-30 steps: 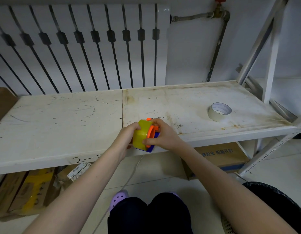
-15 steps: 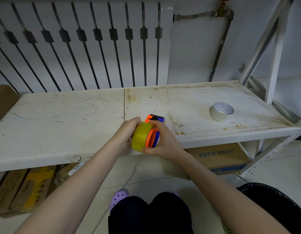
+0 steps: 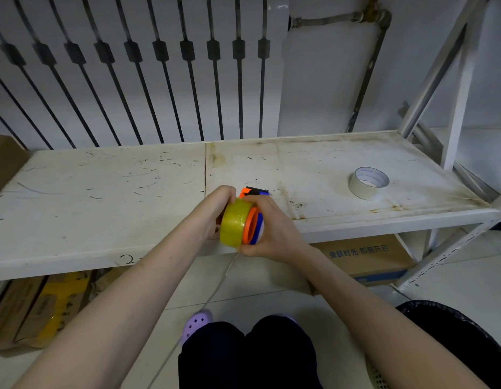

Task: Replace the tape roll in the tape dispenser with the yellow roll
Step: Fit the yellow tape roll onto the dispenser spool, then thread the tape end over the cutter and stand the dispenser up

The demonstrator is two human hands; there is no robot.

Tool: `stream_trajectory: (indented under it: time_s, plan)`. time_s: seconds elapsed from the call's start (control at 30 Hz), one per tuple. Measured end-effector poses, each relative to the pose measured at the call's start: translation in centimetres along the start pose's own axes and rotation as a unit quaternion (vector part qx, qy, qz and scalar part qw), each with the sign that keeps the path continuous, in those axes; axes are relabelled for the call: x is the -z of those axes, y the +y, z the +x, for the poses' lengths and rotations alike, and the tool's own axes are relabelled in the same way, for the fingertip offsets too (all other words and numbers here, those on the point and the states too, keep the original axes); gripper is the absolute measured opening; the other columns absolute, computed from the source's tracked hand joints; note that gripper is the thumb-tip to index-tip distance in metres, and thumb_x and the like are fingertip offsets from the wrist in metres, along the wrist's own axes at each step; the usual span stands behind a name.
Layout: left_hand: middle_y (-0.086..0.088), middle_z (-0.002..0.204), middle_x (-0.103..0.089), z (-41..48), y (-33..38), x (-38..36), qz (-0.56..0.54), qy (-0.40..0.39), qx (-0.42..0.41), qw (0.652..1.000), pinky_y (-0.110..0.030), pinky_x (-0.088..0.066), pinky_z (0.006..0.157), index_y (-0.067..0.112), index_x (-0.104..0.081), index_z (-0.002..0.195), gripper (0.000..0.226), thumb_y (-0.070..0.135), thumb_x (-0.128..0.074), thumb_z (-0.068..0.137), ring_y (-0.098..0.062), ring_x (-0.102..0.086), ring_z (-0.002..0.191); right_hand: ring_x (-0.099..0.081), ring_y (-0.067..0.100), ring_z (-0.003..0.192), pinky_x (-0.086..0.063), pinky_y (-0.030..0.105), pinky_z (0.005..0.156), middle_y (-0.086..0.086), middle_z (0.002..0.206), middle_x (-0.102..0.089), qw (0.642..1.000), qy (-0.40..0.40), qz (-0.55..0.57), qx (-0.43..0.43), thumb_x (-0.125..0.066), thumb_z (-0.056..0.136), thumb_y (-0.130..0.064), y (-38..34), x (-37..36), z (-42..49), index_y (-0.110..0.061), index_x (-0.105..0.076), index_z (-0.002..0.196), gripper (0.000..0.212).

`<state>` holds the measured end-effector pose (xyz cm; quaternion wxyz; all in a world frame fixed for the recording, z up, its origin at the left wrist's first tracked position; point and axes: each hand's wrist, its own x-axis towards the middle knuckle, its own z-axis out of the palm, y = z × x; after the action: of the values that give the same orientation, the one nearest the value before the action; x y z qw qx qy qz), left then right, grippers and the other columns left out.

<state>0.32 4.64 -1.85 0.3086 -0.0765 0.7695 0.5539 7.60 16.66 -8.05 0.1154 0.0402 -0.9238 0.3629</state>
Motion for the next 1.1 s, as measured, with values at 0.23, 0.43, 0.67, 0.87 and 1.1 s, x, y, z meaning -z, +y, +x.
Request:
stream_trajectory:
  time_s: [0.23,0.43,0.67,0.87,1.1]
  plan:
    - [-0.010,0.085,-0.053,-0.7,-1.2,0.8,-0.036,-0.081,-0.032,0.996,-0.030,-0.044,0.064,0.009,-0.051,0.087,0.035,0.017,-0.047,0.053,-0.027,-0.051,0.076,-0.048,0.013,0.116,-0.051,0.039,0.091,-0.006,0.134,-0.043,0.998,0.001,0.049,-0.042,-0.085,0.056,-0.042,0.5,0.3,0.2,-0.028,-0.033,0.134,0.094]
    - [-0.016,0.098,-0.067,0.2,-3.6,2.4,0.004,-0.124,-0.131,0.984,-0.036,-0.049,0.084,-0.003,-0.062,0.114,0.031,0.009,-0.058,0.085,-0.027,-0.063,0.088,-0.046,0.010,0.113,-0.045,0.029,0.092,-0.002,0.127,-0.047,0.993,-0.033,0.105,-0.047,-0.069,0.081,-0.031,-0.9,2.3,1.4,-0.020,-0.043,0.131,0.058]
    - [-0.003,0.090,-0.069,0.1,-3.8,2.4,0.053,-0.142,-0.170,0.974,-0.017,-0.051,0.066,0.007,-0.062,0.107,0.016,0.010,-0.053,0.094,-0.009,-0.067,0.076,-0.058,0.011,0.089,-0.049,0.028,0.079,-0.004,0.097,-0.061,0.998,0.033,0.016,-0.044,-0.065,0.084,-0.027,-2.6,2.4,3.7,-0.018,-0.072,0.099,0.019]
    - [-0.003,0.098,-0.069,-0.2,-4.0,2.7,0.067,-0.141,-0.172,0.973,-0.023,-0.051,0.076,0.011,-0.060,0.113,0.021,0.011,-0.054,0.093,-0.017,-0.065,0.091,-0.061,0.014,0.085,-0.054,0.034,0.073,-0.002,0.093,-0.065,0.996,0.038,-0.049,-0.059,-0.059,0.085,-0.025,-3.5,2.4,4.5,-0.018,-0.071,0.086,0.013]
    - [-0.004,0.097,-0.067,-0.5,-4.4,1.5,0.104,-0.074,-0.211,0.969,-0.026,-0.052,0.074,0.014,-0.059,0.105,0.033,0.016,-0.075,0.078,-0.016,-0.064,0.087,-0.056,0.021,0.093,-0.045,0.033,0.073,0.006,0.103,-0.063,0.991,0.040,-0.110,-0.057,-0.045,0.093,-0.019,-4.0,1.7,4.1,-0.011,-0.064,0.095,0.021]
